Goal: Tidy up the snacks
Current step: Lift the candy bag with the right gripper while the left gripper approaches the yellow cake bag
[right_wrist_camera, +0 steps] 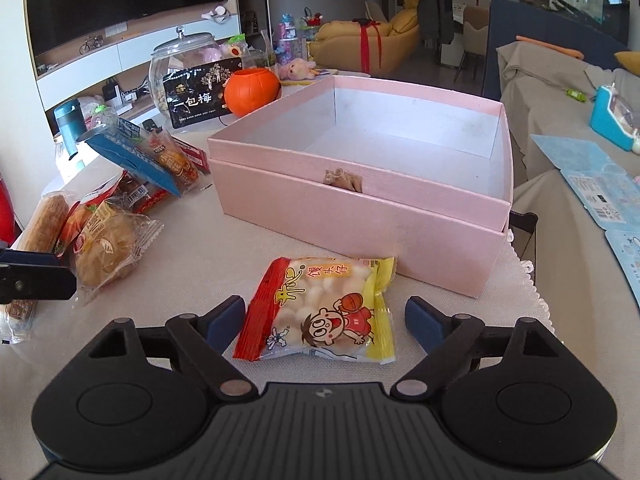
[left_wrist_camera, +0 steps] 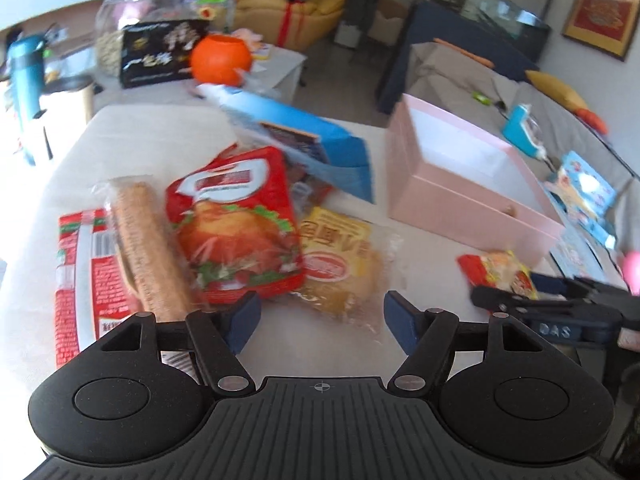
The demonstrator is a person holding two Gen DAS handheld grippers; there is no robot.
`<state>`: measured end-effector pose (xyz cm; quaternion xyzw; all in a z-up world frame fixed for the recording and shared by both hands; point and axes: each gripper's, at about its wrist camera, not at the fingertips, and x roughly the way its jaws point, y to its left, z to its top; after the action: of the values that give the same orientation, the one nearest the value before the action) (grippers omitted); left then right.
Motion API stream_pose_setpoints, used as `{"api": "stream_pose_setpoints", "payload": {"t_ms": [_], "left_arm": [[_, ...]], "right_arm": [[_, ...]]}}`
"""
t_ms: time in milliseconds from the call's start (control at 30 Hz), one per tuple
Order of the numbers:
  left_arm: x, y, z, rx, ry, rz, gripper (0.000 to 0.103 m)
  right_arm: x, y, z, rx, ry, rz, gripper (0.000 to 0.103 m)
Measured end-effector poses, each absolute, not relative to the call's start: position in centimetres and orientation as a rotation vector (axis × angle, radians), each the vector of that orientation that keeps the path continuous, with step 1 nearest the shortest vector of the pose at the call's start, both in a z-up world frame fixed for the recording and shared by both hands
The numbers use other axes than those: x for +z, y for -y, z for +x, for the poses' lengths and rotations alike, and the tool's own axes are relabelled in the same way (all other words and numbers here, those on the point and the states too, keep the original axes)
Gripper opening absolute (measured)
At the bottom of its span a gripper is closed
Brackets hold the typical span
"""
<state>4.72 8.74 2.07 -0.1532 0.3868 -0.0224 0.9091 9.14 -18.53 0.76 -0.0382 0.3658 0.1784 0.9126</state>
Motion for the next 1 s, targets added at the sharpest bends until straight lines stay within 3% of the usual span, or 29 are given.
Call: {"api": "stream_pose_setpoints", "payload": {"t_ms": [200, 433, 1000], "left_arm": [[3.5, -9.1, 7.9, 0.015, -0.739, -0.434, 0.074], [2.7, -2.6, 8.6, 0.040, -0.730, 0.000, 0.080], [2.3, -5.6, 3.6, 0.014, -0.791, -0.052, 0.081]], "right_arm": [[0.5, 18.1, 8.9, 0.360, -0.751, -0.103, 0.092], [0.5, 18.1, 8.8, 0.352, -0.752, -0.109, 0.094], [0.4, 18.2, 8.9, 0.340, -0.756, -0.113, 0.097]]}}
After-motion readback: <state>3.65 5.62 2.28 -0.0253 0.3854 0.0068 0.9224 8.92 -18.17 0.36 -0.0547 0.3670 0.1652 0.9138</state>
